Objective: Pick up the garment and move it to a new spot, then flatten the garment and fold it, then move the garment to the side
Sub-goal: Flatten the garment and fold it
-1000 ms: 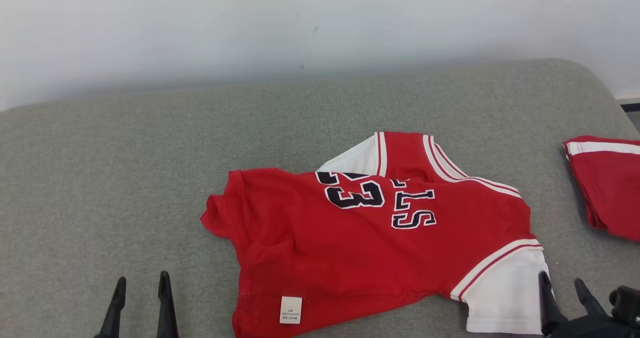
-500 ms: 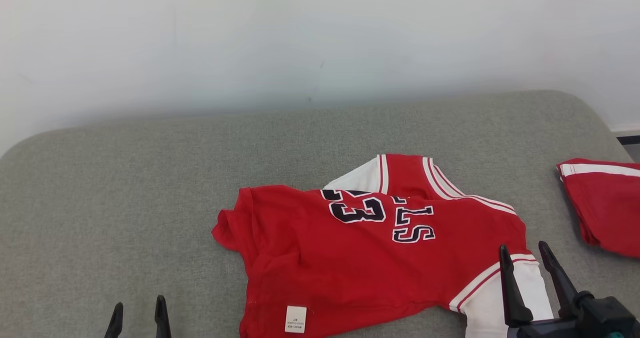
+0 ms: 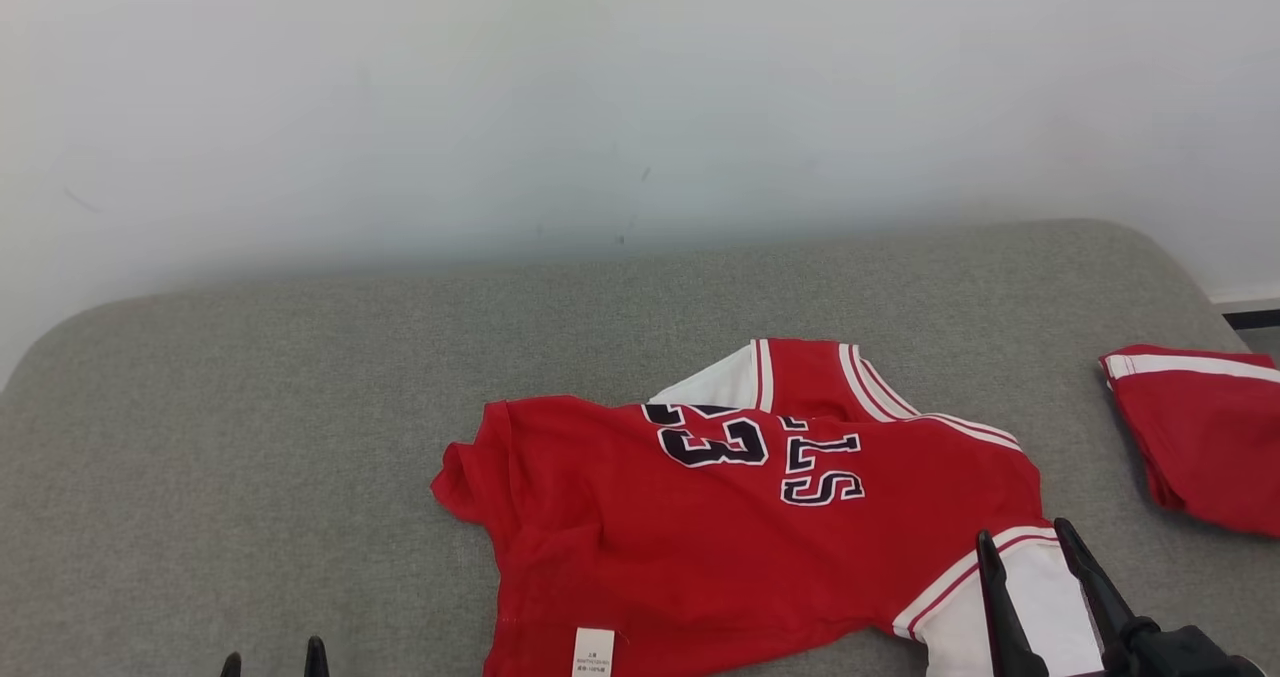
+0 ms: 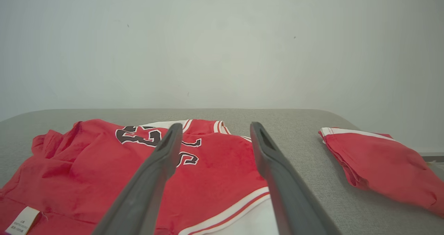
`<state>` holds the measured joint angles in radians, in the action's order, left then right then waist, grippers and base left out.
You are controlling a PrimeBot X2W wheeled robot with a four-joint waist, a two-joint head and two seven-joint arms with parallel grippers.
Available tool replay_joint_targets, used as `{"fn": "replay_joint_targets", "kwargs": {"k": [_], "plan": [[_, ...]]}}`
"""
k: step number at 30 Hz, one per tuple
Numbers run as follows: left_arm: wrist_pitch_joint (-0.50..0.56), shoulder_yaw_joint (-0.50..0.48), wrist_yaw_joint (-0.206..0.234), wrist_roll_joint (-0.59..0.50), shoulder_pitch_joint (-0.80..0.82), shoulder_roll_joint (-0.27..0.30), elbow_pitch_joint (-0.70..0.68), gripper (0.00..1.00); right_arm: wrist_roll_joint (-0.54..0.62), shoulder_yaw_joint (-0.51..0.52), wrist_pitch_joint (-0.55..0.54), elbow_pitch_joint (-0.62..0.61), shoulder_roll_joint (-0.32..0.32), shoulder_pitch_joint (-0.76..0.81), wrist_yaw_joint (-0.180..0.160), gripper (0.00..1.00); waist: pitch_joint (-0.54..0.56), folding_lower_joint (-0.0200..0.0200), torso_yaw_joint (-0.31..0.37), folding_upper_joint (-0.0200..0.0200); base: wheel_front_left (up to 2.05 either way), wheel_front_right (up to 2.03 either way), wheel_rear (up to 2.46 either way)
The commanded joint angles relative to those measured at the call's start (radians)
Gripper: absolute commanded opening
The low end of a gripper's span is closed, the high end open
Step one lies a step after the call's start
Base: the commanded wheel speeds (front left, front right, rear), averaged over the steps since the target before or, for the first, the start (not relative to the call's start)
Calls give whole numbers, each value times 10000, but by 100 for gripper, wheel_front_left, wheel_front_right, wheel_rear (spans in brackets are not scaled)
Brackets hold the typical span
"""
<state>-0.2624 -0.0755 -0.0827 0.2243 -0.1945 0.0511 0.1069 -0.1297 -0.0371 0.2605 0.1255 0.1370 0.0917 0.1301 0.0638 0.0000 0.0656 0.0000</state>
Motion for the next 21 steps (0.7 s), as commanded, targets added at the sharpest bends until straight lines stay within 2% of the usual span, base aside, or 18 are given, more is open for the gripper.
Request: {"fn": "replay_joint_targets", "kwargs": {"k": [1,21], "plan": [[-30,-43,1,-52,-152,-12,26,100,45,-37,45,16,41,92,4,100,38,0,3,0,0,0,0],[-30,-58,-41,-45,-79,-13,-16,100,-185,-3,52,36,-52,96,4,100,-38,0,70,0,0,0,0]]}}
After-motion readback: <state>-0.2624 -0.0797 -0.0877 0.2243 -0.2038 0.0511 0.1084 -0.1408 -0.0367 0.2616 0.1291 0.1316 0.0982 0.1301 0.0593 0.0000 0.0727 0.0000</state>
